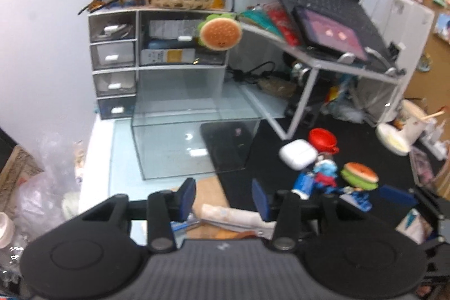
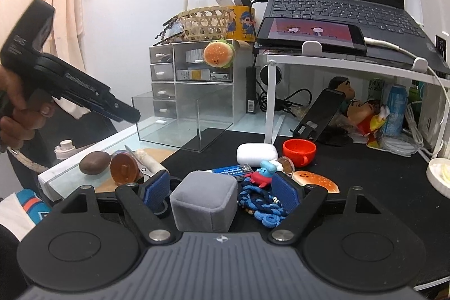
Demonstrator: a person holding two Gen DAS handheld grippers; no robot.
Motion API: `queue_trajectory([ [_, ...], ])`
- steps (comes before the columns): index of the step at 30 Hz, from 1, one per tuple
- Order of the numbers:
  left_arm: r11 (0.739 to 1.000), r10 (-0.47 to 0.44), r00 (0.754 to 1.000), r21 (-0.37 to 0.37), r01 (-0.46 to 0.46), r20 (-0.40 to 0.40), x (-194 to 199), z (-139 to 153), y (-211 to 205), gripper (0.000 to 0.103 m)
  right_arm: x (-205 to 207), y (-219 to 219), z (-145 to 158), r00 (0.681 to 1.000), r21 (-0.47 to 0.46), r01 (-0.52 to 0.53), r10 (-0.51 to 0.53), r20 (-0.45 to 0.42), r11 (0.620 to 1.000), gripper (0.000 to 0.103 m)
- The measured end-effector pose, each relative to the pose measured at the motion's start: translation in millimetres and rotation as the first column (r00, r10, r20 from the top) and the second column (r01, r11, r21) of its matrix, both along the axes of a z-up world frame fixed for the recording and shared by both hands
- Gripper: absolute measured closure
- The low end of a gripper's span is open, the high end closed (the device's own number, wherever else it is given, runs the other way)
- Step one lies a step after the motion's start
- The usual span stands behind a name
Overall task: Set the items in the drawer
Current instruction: 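Withdraw the left tool from the opened drawer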
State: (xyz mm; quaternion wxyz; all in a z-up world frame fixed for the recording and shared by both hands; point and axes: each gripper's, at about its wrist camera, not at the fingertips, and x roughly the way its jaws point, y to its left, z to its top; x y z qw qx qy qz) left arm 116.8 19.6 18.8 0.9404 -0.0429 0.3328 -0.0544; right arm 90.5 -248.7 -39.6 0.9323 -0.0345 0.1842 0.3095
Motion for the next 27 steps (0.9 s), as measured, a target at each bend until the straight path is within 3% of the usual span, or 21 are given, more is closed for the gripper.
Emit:
queue_trajectory([
  [12, 1.000, 0.000, 0.994, 0.008, -0.001, 0.106, -38.8, -2.3, -8.5, 0.055, -6.2, 4.2, 2.1, 1.000, -0.026, 0.013, -0.013, -0.006, 1.000, 0.019],
  [19, 0.999, 0.036, 0.994, -0.039, -0.032, 0.102, -58.4, -12.9, -1.7, 0.055, -13.2, 5.6, 0.0, 1.000, -0.035, 0.006, -0.006, -0.021, 0.999, 0.019],
  [27, 0.998, 0.030, 0.994, -0.057, -0.024, 0.105, -82.7, -6.1, -2.9, 0.053, -20.3, -0.8, 0.0, 0.998, -0.020, 0.032, -0.033, -0.045, 0.999, 0.019],
])
